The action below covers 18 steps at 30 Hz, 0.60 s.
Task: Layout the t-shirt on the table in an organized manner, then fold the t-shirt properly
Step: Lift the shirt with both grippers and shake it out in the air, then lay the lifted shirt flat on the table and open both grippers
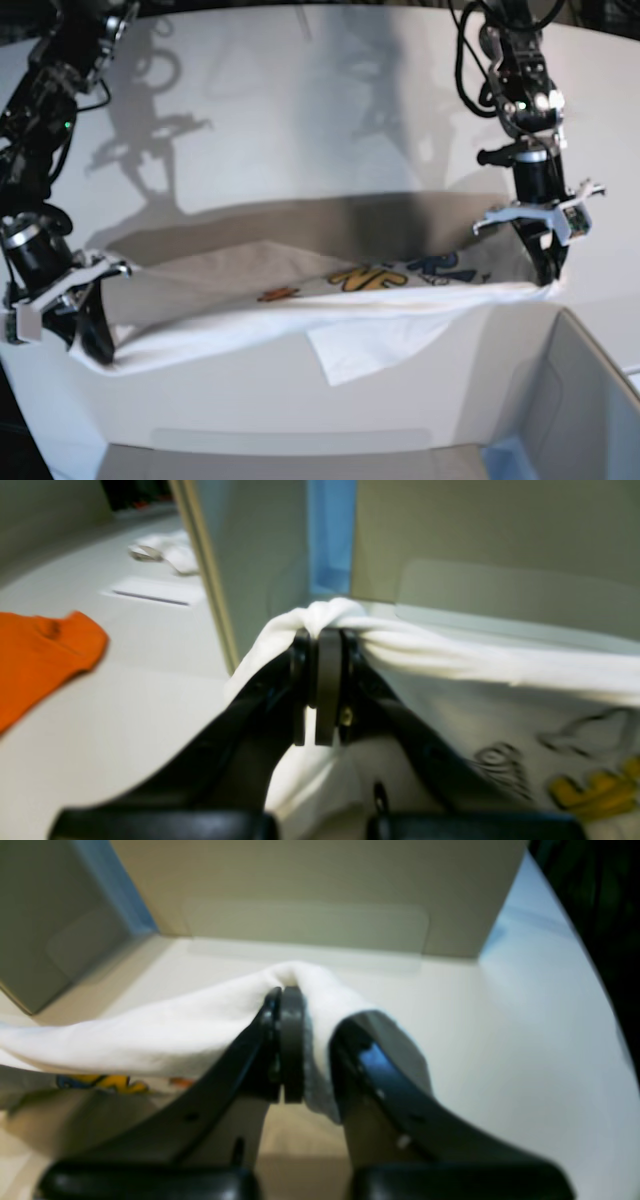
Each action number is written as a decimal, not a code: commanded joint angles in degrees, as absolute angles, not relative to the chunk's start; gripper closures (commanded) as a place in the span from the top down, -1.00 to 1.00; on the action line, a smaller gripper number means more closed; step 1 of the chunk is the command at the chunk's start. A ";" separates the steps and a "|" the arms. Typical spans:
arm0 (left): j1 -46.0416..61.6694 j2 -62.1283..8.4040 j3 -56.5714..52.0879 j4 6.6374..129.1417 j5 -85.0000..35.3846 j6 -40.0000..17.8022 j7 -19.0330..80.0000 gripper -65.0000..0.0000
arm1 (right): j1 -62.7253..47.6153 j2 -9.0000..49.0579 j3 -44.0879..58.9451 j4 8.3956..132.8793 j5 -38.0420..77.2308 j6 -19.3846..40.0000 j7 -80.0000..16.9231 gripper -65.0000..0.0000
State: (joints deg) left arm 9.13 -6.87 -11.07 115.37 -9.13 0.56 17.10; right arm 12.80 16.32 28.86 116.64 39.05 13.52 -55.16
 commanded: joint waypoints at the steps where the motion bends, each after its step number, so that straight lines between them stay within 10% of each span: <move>1: 5.85 -7.52 -12.44 116.62 -8.84 1.27 14.20 -1.00 | 16.04 17.54 28.97 117.49 39.25 13.67 -52.97 -1.00; 11: -6.29 -7.52 -26.51 116.88 -8.92 1.27 13.41 -1.00 | 26.59 13.41 24.04 117.49 40.22 13.58 -43.65 -1.00; 18: -6.55 -7.52 -35.65 116.88 -8.92 1.27 -7.52 -1.00 | 30.02 12.88 24.22 118.20 50.77 13.58 -34.95 -1.00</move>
